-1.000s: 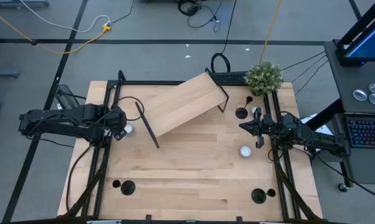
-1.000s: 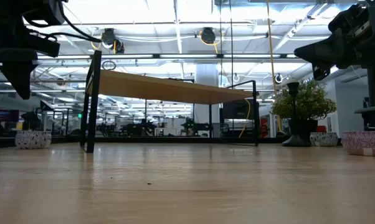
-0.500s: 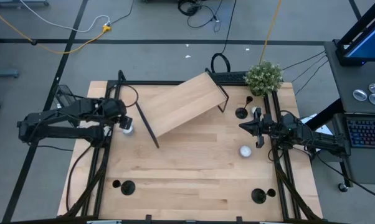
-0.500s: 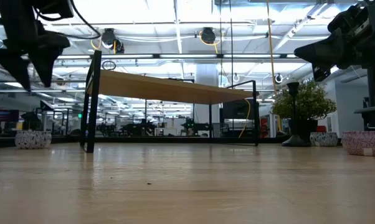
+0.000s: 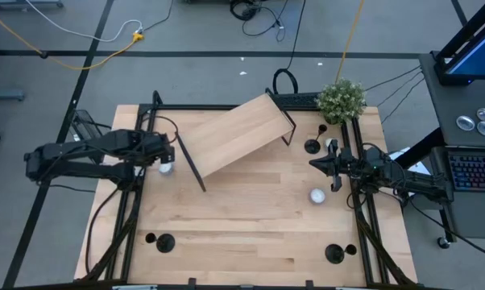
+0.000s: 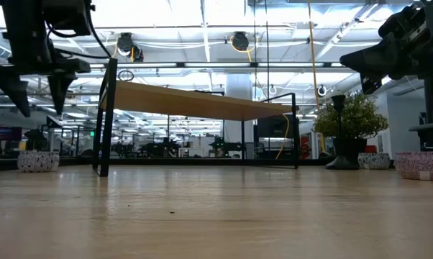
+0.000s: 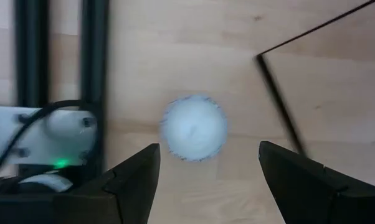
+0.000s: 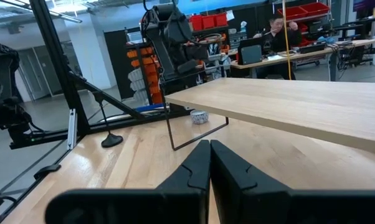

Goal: Pick & Place candle stick holders
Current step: Put the red scented candle on the shelf

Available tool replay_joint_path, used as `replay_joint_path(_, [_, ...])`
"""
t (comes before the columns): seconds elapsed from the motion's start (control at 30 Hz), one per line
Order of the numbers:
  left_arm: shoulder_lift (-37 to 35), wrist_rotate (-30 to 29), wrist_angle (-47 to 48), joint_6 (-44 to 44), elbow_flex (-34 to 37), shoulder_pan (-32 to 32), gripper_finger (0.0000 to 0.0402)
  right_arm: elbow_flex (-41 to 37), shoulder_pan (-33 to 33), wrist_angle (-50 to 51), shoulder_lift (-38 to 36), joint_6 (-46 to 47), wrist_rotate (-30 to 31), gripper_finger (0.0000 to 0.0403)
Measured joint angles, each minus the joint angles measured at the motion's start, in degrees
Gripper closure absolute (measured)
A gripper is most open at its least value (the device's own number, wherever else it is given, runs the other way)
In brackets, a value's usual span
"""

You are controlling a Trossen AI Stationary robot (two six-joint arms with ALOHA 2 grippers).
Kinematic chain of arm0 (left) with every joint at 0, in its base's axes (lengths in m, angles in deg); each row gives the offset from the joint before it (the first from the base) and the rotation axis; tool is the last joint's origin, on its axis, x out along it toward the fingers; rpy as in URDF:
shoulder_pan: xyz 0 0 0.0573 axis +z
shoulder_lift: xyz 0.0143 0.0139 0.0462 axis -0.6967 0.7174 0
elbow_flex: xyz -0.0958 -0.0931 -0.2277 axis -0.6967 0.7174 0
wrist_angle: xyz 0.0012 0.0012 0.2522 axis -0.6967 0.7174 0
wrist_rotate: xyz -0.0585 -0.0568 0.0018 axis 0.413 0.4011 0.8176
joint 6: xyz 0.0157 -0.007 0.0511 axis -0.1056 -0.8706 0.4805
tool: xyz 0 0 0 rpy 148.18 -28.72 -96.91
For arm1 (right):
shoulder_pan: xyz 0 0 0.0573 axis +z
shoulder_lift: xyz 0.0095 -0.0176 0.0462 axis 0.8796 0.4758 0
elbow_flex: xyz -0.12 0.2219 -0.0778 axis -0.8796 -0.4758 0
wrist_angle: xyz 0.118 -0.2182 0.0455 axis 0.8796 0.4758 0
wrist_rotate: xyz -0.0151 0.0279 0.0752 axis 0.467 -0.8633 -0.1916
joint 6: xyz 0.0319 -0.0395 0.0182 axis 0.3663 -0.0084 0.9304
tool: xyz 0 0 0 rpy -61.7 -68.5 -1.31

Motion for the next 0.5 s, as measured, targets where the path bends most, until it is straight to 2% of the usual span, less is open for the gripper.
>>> replay_joint_path(0.5, [6.6, -2.9, -2.6, -15.1, 0.6, -2.8, 0.0124, 0.0, 0.0, 0.0, 0.0, 0.0, 0.0, 0.0399])
